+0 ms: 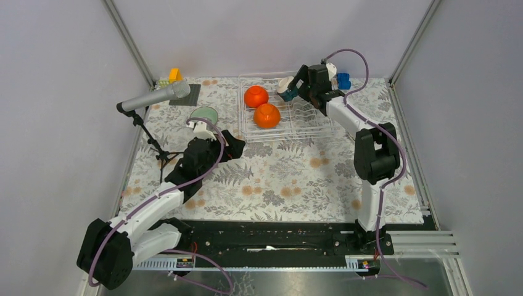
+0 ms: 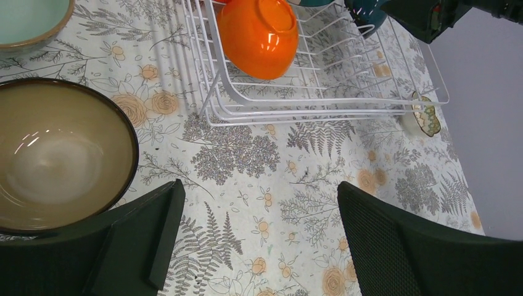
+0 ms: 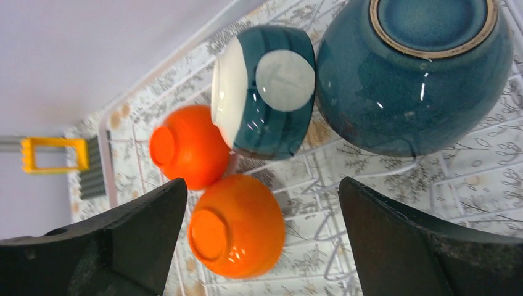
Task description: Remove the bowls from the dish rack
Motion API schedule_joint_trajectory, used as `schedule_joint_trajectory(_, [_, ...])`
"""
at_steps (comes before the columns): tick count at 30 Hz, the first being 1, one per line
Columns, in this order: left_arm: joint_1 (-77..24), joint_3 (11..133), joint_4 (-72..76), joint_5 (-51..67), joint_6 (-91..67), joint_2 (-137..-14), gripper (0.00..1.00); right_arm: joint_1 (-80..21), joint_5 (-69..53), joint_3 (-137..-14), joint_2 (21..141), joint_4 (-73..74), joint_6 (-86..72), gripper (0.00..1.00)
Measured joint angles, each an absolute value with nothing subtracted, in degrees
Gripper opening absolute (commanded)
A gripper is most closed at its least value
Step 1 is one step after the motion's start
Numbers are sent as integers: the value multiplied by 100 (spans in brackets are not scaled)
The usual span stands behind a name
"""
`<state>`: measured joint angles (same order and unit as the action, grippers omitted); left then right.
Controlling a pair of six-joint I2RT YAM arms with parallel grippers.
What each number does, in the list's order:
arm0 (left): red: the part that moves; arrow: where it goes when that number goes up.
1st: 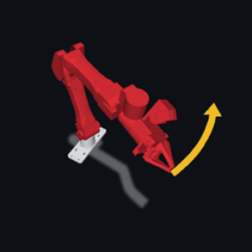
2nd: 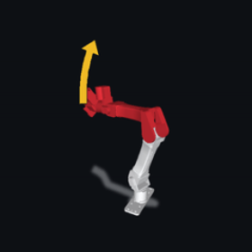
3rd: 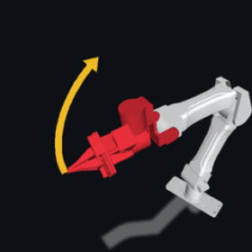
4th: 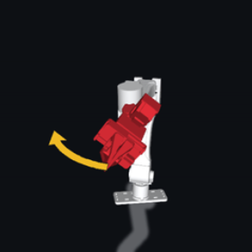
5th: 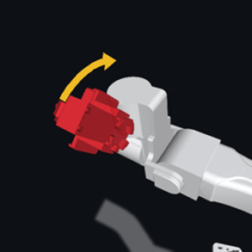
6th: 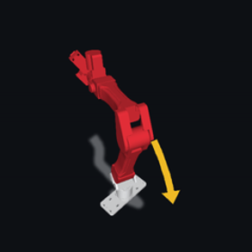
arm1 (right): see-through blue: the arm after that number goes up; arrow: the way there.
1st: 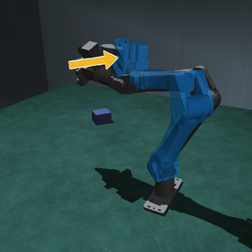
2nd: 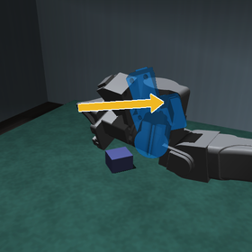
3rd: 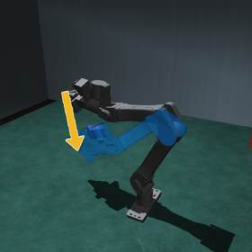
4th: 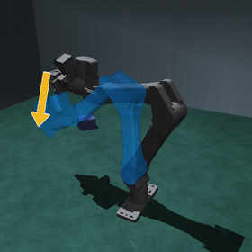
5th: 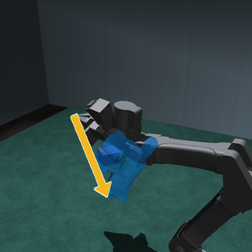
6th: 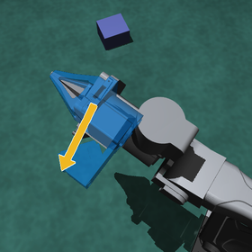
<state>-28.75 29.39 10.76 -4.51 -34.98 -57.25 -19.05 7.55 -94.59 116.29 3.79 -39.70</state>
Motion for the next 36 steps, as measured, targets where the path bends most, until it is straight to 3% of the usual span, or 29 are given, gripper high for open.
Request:
schedule_joint_trajectory(13, [-2875,2746,1179,-672,-3494,-5332,99,-1933,1116,-9727,12202,-86,-4847,100])
schedule_joint_trajectory(36, [-2875,2663,1389,-847,-3472,-5448,99,-1992,1269,-10613,13017,-207,-4762,100])
